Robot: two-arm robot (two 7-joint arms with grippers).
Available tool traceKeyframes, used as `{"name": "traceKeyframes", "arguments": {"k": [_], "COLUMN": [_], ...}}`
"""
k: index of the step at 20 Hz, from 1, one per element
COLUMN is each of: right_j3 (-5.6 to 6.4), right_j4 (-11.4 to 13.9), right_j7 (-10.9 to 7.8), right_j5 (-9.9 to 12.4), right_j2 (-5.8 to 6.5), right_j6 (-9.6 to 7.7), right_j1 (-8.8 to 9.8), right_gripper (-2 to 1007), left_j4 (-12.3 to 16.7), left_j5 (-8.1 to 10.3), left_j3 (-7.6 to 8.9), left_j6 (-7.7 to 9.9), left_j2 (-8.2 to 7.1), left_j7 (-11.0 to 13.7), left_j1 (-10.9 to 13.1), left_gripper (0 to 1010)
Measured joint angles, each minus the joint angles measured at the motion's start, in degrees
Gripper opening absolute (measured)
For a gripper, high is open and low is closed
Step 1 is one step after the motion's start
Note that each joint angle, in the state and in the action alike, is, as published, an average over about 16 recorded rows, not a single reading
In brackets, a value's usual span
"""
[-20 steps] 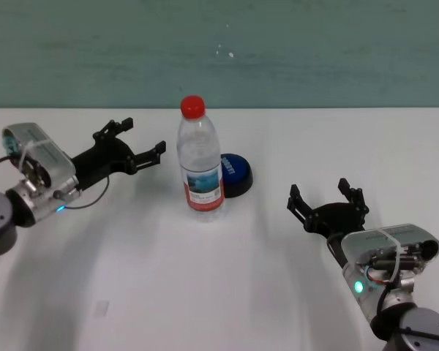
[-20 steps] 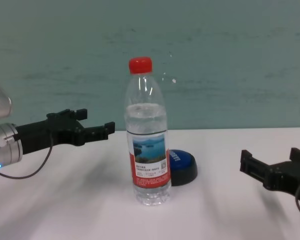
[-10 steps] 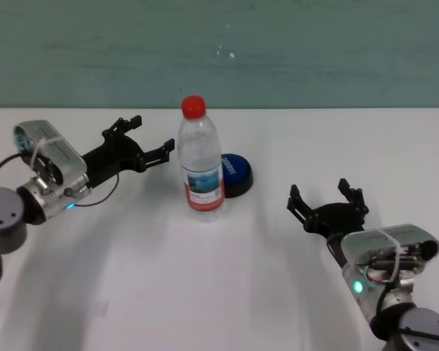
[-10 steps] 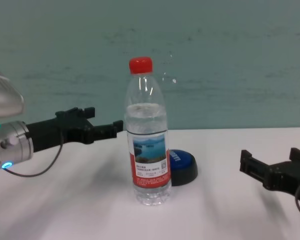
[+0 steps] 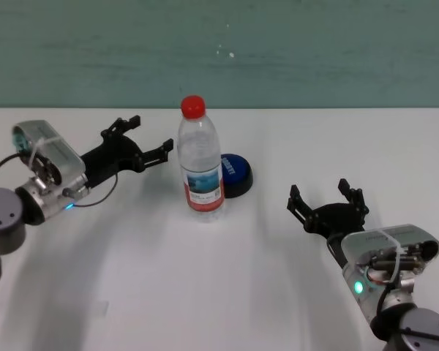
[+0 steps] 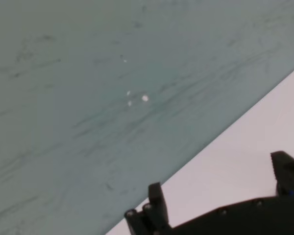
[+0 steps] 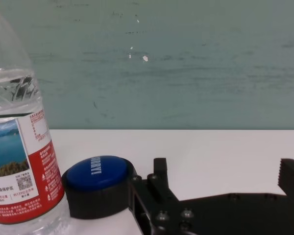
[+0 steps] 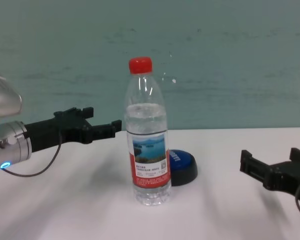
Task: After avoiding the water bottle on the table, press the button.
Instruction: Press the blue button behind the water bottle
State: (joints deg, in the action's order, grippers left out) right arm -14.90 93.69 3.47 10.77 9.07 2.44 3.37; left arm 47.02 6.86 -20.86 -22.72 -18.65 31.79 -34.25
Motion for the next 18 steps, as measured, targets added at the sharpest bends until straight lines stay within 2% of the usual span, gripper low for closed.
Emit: {"name": "traceKeyframes", "arguments": {"k": [4,8,11,18], "right_j3": [0.0,0.0,0.0,0.0], "right_j4": [0.0,0.0,0.0,0.0], "right_j7": [0.0,0.0,0.0,0.0], "right_j5": [0.0,0.0,0.0,0.0], "right_j2": [0.0,0.0,0.0,0.0], "right_j6": [0.0,0.0,0.0,0.0], "right_j1": [0.0,0.0,0.0,0.0], "right_gripper": [1004,1004,1004,1004], "left_j4": [1.9,5.7,9.8,21.6], "left_j5": [-0.22,-0.8,-1.4,-3.08], "left_j3": [0.76,1.66,2.42,3.98], "left_j6": [1.22,3.17,4.87,8.81], "left_j2": [-0.62,-1.75,-2.9,-5.75], "left_j7": [-1.4,-3.4,-4.9,-7.8], "left_j1": [1.4,4.0,6.6,14.2], "left_gripper": [1000,1000,1000,1000]}}
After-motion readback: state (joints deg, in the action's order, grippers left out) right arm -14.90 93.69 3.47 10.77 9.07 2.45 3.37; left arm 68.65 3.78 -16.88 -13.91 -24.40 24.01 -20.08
